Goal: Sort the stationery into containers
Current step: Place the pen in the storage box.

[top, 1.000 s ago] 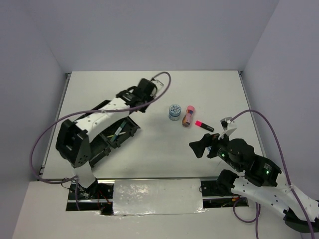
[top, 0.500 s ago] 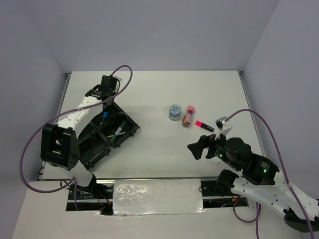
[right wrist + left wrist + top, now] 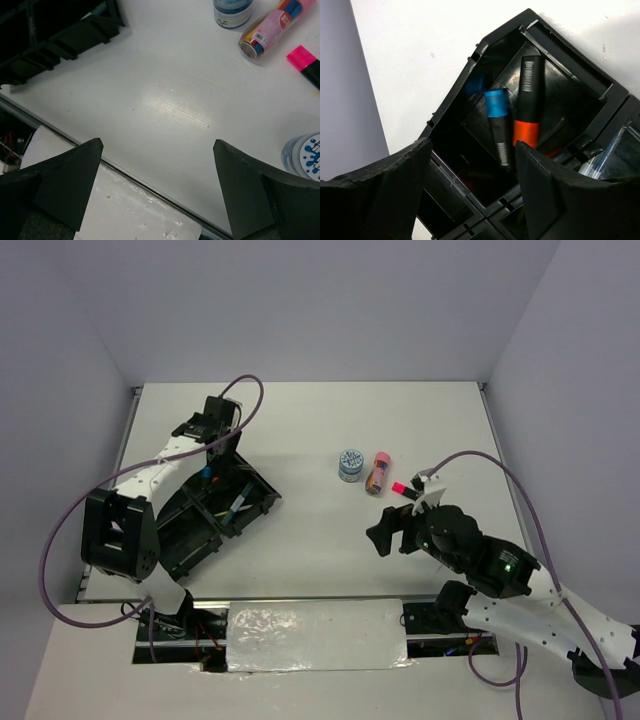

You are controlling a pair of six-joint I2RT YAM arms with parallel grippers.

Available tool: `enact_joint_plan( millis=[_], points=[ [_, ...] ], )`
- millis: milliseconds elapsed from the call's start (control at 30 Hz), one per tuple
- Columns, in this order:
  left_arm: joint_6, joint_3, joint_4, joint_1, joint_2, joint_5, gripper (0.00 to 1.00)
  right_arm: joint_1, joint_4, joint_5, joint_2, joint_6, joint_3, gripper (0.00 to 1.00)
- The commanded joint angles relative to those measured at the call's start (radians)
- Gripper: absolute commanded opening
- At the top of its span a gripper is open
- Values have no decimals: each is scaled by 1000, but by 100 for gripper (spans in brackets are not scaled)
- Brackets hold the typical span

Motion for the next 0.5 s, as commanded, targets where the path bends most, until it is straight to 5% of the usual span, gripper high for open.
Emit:
enact_joint_plan(
  millis=[0,167,300,400,467],
  points=[
    [-41,12,2,8,-68,-10,81,-14,54,17,67,-10,50,100],
    [-211,30,-95,8,-183,64,99,-262,5,-39,246,-43,148,100],
    [-381,-141,-69,6,-441,161,99,-550,25,-173,402,39,202,100],
    [-489,-276,-57,6,-597,135,99,-614,42,-58,500,166,224,100],
    [-489,-353,-32,6,-704,158,99,-626,107,-27,592,107,267,100]
  ],
)
